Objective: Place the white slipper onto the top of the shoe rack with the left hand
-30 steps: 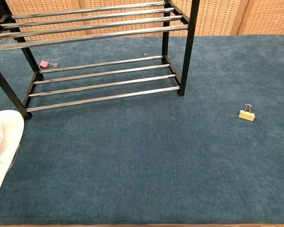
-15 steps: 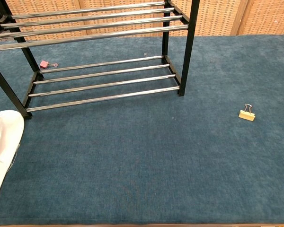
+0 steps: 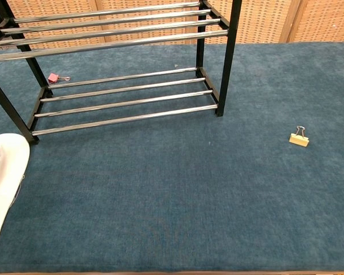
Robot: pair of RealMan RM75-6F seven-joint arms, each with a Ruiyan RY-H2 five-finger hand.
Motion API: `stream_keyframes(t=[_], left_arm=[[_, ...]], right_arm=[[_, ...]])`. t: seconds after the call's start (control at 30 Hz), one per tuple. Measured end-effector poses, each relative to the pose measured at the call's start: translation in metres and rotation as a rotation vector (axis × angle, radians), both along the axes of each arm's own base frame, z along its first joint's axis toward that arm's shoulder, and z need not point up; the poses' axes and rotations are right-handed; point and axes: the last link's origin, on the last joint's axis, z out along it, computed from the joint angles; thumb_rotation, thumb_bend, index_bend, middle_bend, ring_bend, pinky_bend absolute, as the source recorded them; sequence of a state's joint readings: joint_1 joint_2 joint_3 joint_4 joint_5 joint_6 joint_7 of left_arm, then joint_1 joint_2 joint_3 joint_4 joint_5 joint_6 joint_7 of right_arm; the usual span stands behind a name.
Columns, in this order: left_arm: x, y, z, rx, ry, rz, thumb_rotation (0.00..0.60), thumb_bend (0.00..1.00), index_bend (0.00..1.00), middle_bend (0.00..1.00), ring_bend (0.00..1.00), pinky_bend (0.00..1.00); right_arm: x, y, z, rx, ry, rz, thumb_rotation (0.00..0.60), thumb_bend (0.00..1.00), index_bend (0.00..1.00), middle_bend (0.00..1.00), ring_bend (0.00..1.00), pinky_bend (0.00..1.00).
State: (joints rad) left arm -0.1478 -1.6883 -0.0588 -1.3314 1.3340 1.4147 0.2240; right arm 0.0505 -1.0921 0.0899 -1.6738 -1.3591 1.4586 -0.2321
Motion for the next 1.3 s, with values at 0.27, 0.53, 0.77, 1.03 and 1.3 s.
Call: stream_keyframes(t=[0.27,0.53,0.77,1.03,1.3], left_arm=[[0.003,-0.007,0.003,-0.011,-0.038,-0.059,0.600,0.50,0.68,0.57,0.43,0.53],[0.014,-0.007,0.007,-0.017,-0.098,-0.172,0.600,0.51,0.69,0.58,0.43,0.53],[0.031,-0.007,0.006,-0.031,-0.129,-0.321,0.600,0.51,0.69,0.58,0.43,0.53],[0.046,-0.006,0.006,-0.033,-0.155,-0.420,0.600,0.51,0.70,0.59,0.44,0.53],[0.071,0.000,0.007,-0.041,-0.195,-0.532,0.600,0.51,0.71,0.59,0.45,0.53]], right_arm=[[0.000,0.000,-0.001,0.005,-0.005,-0.001,0.600,0.00,0.00,0.00,0.00,0.00],[0.000,0.000,-0.001,0.007,-0.010,-0.004,0.600,0.00,0.00,0.00,0.00,0.00],[-0.001,0.000,0.001,0.002,-0.014,-0.005,0.600,0.00,0.00,0.00,0.00,0.00],[-0.001,0.000,0.002,0.000,-0.019,-0.004,0.600,0.00,0.00,0.00,0.00,0.00],[-0.001,0.000,0.002,0.000,-0.018,-0.007,0.600,0.00,0.00,0.00,0.00,0.00]])
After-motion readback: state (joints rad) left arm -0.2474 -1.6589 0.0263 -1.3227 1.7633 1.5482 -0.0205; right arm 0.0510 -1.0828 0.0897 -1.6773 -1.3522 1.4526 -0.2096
